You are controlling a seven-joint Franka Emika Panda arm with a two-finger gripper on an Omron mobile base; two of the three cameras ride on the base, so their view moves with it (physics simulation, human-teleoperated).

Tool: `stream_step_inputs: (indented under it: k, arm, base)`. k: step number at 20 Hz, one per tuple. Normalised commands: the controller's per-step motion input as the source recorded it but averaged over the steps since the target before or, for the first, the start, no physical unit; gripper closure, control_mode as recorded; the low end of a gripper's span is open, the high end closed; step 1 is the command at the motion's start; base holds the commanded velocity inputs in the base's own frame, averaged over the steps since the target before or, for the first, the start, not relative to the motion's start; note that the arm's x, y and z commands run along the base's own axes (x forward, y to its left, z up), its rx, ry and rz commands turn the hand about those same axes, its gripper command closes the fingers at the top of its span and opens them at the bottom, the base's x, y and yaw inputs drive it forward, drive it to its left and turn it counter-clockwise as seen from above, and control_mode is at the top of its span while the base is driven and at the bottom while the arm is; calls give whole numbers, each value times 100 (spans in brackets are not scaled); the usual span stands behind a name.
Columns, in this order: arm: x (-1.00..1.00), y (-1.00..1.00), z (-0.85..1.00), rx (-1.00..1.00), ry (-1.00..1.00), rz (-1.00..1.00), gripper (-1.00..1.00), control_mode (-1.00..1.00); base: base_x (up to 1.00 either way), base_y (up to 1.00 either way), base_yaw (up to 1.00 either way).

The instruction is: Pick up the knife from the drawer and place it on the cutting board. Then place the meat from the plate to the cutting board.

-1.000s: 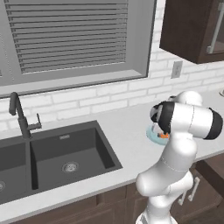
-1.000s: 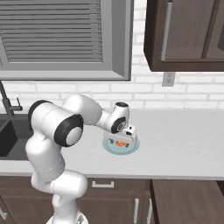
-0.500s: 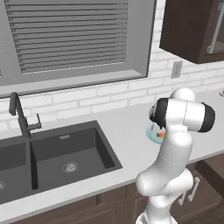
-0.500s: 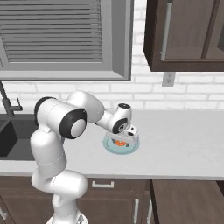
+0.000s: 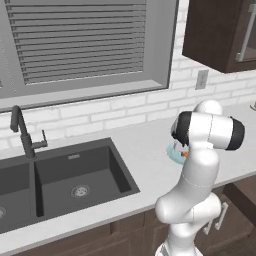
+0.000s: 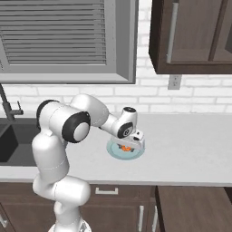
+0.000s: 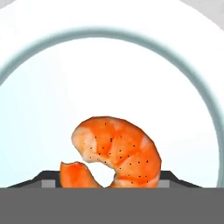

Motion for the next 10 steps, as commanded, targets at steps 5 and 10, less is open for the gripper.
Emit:
stream_step_inputs:
  k: [5, 10]
  arm:
    - [-4, 4, 6, 0, 0, 0, 100, -100]
    - [-38, 8, 65, 0, 1, 0, 100, -100]
  base:
    - [0, 0, 0]
    - [0, 0, 0]
